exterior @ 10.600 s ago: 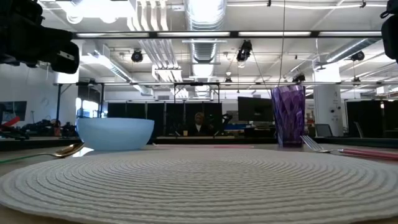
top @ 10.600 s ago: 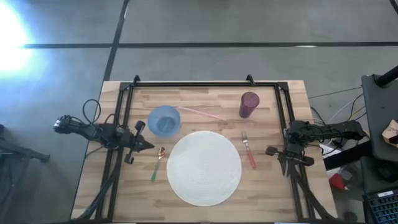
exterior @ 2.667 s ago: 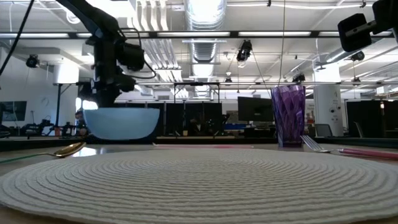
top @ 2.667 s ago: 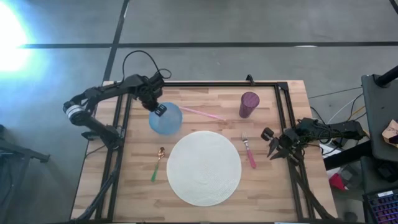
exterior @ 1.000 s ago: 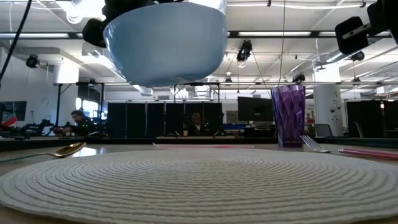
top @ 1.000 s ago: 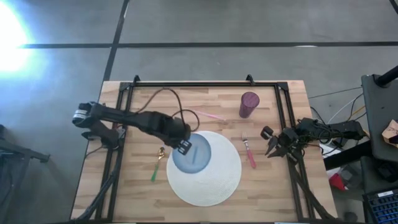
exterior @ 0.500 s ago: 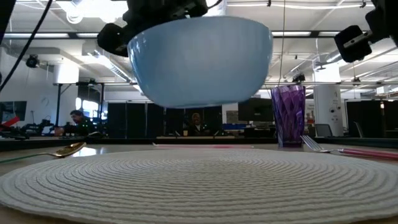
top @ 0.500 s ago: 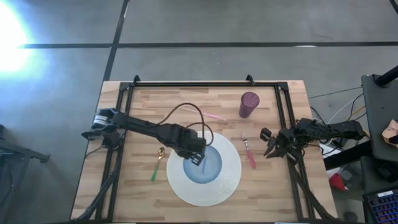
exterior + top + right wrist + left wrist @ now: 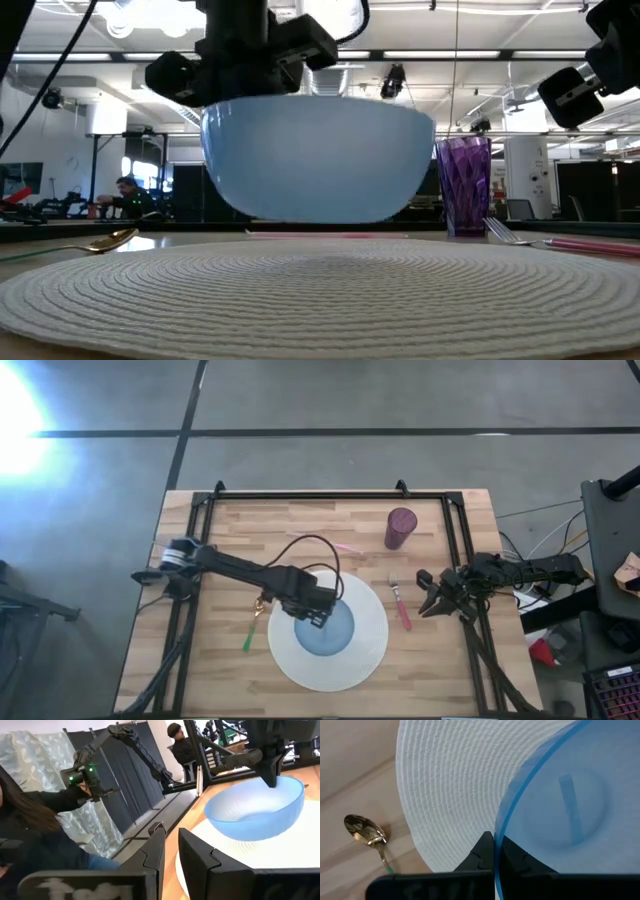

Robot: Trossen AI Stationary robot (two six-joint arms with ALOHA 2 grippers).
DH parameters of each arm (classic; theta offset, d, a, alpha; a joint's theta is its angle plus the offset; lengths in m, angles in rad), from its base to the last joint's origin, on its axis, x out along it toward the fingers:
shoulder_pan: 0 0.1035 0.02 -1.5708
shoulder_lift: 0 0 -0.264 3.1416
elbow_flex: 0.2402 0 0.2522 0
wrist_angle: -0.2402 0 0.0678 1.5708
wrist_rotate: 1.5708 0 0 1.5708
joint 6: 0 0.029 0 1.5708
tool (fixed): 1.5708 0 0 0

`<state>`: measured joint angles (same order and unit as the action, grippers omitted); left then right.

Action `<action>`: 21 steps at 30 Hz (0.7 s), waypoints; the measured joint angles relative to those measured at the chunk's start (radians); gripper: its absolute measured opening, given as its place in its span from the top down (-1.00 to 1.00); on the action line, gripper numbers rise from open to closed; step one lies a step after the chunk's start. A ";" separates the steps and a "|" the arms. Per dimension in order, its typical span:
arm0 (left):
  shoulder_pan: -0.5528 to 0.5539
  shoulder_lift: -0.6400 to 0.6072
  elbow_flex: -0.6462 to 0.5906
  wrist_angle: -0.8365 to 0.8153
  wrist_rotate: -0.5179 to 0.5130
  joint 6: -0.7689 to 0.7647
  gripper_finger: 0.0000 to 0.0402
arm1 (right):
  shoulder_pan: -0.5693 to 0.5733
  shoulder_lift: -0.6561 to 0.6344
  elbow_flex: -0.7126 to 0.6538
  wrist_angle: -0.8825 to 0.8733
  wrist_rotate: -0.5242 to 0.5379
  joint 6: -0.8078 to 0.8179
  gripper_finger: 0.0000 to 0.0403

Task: Pick & Place Utensil
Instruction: Put the blue bowl on the center of the white placemat

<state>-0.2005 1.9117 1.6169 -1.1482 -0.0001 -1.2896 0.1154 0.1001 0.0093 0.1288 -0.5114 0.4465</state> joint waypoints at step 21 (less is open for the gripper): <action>-0.002 0.057 -0.001 0.048 0.014 0.009 1.00 | 0.000 0.000 0.000 0.001 0.000 0.000 0.74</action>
<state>-0.2020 1.9682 1.6161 -1.1006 0.0141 -1.2806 0.1158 0.0998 0.0093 0.1299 -0.5117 0.4461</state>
